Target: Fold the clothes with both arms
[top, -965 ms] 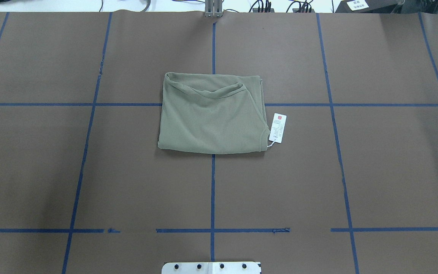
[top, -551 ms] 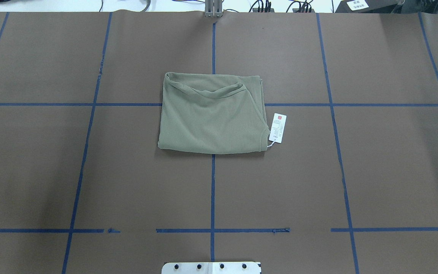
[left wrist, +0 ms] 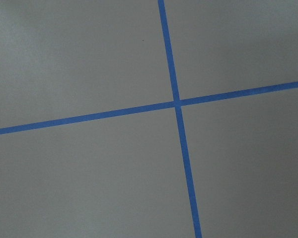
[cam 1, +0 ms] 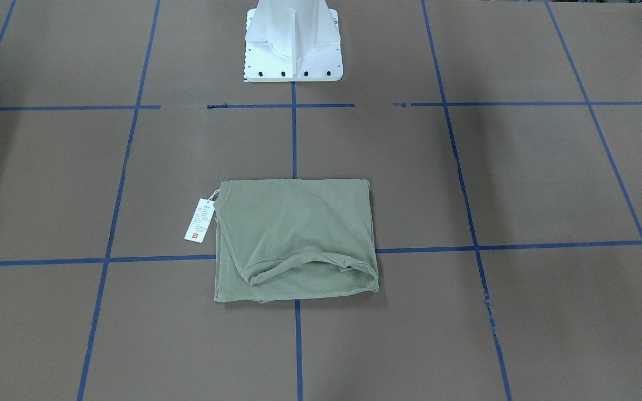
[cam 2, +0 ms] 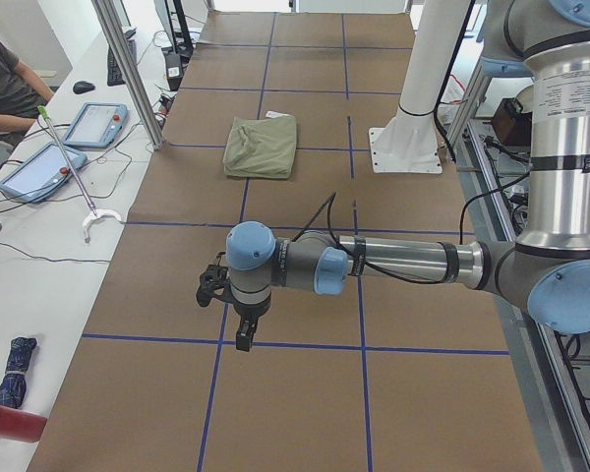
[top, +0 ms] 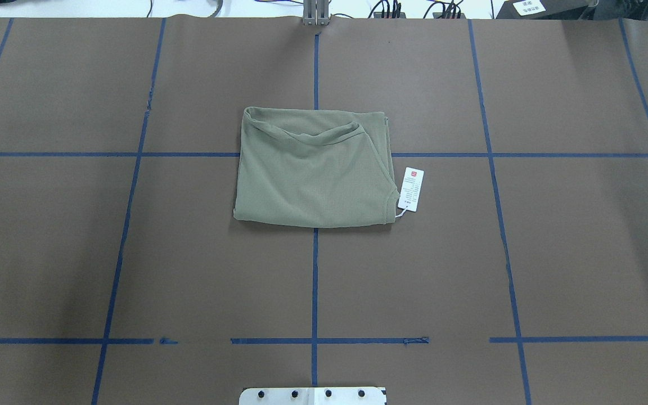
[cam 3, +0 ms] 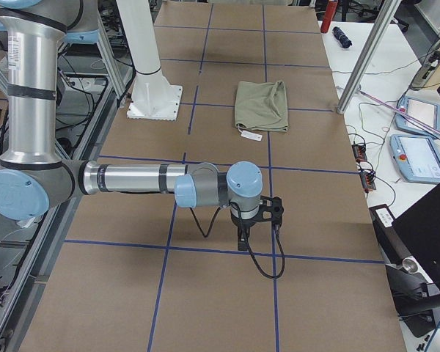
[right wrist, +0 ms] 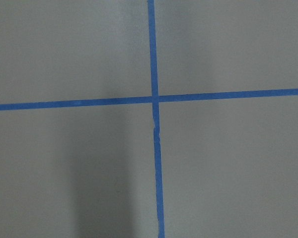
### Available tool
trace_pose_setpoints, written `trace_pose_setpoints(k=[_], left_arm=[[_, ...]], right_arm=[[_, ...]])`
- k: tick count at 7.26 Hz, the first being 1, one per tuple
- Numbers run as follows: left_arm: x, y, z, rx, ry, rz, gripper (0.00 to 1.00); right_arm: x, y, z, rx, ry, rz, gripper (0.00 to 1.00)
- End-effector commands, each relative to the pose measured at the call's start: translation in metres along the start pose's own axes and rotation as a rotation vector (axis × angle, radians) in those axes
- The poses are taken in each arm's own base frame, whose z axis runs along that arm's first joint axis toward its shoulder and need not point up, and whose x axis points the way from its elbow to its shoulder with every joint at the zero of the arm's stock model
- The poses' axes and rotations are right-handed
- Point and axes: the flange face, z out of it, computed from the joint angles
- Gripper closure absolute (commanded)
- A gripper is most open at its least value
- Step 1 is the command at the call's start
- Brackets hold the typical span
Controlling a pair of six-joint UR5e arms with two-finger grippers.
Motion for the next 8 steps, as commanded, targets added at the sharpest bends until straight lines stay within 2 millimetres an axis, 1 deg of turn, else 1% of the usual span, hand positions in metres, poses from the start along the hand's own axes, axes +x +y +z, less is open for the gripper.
trace_pose_setpoints(k=[1,3,4,8], left_arm=[[-0.0001,0.0001,0.0003,-0.002,0.007,-0.010,0.00],[0.0008,0.0009,0.0009,-0.005,0.021,-0.133,0.00],[0.0003,0.0031,0.0038,-0.010,0.041,-0.154,0.00],[-0.0023,0.0038,0.0059,-0.013,0.033,-0.147,0.00]], right_arm=[[0.0031,0.0033,0.0040,-0.009,0.008,-0.021,0.00],[0.0042,0.0029,0.0051,-0.011,0.008,-0.019,0.00],[0.0035,0.0022,0.0047,-0.011,0.006,-0.020,0.00],[0.0014,-0.0008,0.0030,-0.006,0.006,-0.024,0.00]])
